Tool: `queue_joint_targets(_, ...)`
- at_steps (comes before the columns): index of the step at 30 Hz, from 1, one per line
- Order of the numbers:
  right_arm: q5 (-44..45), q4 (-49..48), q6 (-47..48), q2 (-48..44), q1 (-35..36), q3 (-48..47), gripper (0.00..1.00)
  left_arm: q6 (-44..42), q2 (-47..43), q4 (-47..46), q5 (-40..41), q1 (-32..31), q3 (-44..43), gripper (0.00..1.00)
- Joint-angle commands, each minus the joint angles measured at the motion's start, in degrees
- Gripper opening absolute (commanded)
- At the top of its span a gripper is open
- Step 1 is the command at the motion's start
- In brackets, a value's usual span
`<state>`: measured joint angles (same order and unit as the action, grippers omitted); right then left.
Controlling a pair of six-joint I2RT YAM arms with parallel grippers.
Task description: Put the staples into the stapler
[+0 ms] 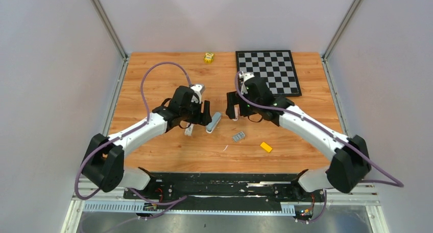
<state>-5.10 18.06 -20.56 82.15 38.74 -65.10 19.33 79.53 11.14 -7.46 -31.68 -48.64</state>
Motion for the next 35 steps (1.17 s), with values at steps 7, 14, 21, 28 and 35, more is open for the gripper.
queue_joint_targets(7, 14.66, 13.97, 1.66, -25.65, 0.32, 6.36, 1.00, -1.99, -20.17, 10.08, -3.55, -0.05, -6.71, 0.99)
queue_joint_targets(14, 18.59, 21.46, 1.64, -40.25, 0.28, 5.40, 1.00, -1.99, -32.68, 14.05, -0.57, -0.04, -8.42, 1.00)
queue_joint_targets(21, 17.34, 21.92, -1.70, -49.78, 0.30, 8.16, 1.00, -0.25, -43.52, 10.79, 1.18, -0.05, -0.56, 1.00)
queue_joint_targets(28, 18.21, 21.92, -3.96, -52.10, 0.33, 9.93, 1.00, 0.29, -46.58, 11.57, 1.36, -0.05, 1.88, 1.00)
queue_joint_targets(35, 17.85, 21.71, -4.98, -51.72, 0.32, 9.76, 1.00, -0.28, -46.49, 11.75, 1.23, -0.05, 2.69, 1.00)
